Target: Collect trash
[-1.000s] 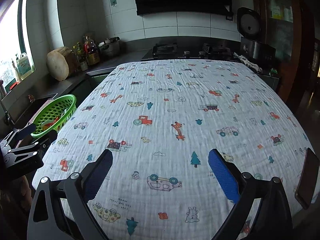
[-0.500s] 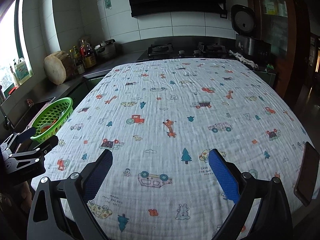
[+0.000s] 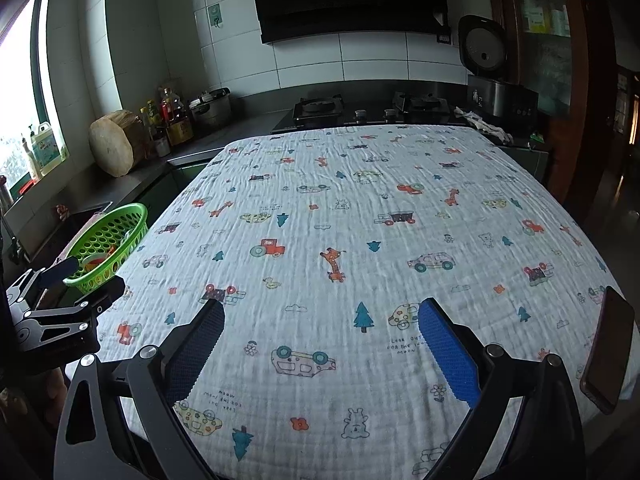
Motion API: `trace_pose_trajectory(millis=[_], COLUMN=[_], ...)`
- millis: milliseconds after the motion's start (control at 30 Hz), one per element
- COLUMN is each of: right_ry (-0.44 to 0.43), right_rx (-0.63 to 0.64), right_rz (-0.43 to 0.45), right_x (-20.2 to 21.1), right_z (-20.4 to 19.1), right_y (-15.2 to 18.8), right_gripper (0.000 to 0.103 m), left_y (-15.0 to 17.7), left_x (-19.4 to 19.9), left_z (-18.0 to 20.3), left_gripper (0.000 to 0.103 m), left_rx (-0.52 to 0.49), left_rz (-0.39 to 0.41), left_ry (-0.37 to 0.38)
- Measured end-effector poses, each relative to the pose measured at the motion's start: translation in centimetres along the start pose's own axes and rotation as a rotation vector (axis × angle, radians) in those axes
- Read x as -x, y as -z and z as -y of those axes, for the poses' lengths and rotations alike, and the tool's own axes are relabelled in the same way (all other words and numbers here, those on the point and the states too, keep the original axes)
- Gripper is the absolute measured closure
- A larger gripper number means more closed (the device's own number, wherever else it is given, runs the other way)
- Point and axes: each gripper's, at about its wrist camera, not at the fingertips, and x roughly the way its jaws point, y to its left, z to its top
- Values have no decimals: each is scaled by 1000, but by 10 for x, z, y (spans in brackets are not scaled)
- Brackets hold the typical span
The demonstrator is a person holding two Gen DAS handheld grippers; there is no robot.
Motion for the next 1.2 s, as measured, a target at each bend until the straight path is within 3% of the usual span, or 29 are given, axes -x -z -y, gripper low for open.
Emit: trace_pose_trajectory(millis=[1200], right_ry=[5], right_rx=[17], right_rz=[14], right_x=[3], right_z=[-4], right_y=[-3], right_gripper=[8], left_y=[-2], left_x=[4], left_z=[-10], left_gripper=[5], left_rx=[27], left_rz=[6], left_ry=[-2])
